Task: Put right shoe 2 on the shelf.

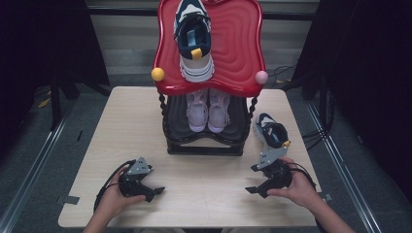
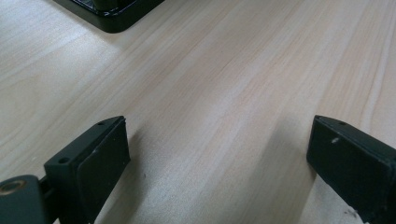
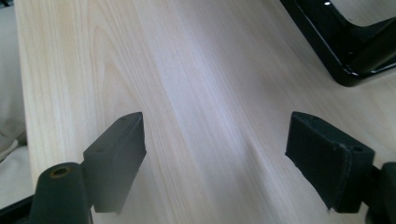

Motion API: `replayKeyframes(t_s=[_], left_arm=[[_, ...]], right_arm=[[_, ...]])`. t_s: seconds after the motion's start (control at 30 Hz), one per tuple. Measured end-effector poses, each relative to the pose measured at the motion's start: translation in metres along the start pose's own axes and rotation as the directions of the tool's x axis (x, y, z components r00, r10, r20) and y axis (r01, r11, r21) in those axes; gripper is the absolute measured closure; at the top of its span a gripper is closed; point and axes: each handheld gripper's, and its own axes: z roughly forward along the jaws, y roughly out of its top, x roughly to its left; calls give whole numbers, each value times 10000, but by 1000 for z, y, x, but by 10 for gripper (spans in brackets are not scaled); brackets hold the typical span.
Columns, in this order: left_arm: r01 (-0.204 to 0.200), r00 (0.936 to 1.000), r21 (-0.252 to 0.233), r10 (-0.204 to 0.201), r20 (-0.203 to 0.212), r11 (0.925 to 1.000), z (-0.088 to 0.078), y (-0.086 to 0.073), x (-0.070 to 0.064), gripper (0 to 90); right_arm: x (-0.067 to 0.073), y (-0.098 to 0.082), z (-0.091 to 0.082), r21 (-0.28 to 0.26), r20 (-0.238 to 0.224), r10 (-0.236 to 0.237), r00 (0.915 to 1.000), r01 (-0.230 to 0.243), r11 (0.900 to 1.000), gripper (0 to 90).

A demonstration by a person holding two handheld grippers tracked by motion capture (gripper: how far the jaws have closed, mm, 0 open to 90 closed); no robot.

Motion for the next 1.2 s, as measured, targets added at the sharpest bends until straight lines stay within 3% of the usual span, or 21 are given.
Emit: replayKeyframes(t_s=[0.23,0.37,0.57,0.87,1.2], left_arm=[[-1,10000,3,1,2,10000,0,0,0,52],[-1,10000,7,1,2,10000,0,0,0,51],[-10,10000,13,10,11,10000,0,0,0,50],[-6,10000,12,6,14,10000,0,0,0,48],[-8,10000,14,8,21,10000,0,0,0,48]], right_arm=[[-11,6,-27,580,9,-193,9998,192,9981,205],[-18,10,-40,1248,74,-392,9992,379,9915,206],[-30,18,-55,1628,233,-581,9980,536,9852,207],[-46,29,-71,2152,611,-1014,9930,861,9728,227],[-62,28,-76,2557,1123,-1033,9883,717,9641,229]])
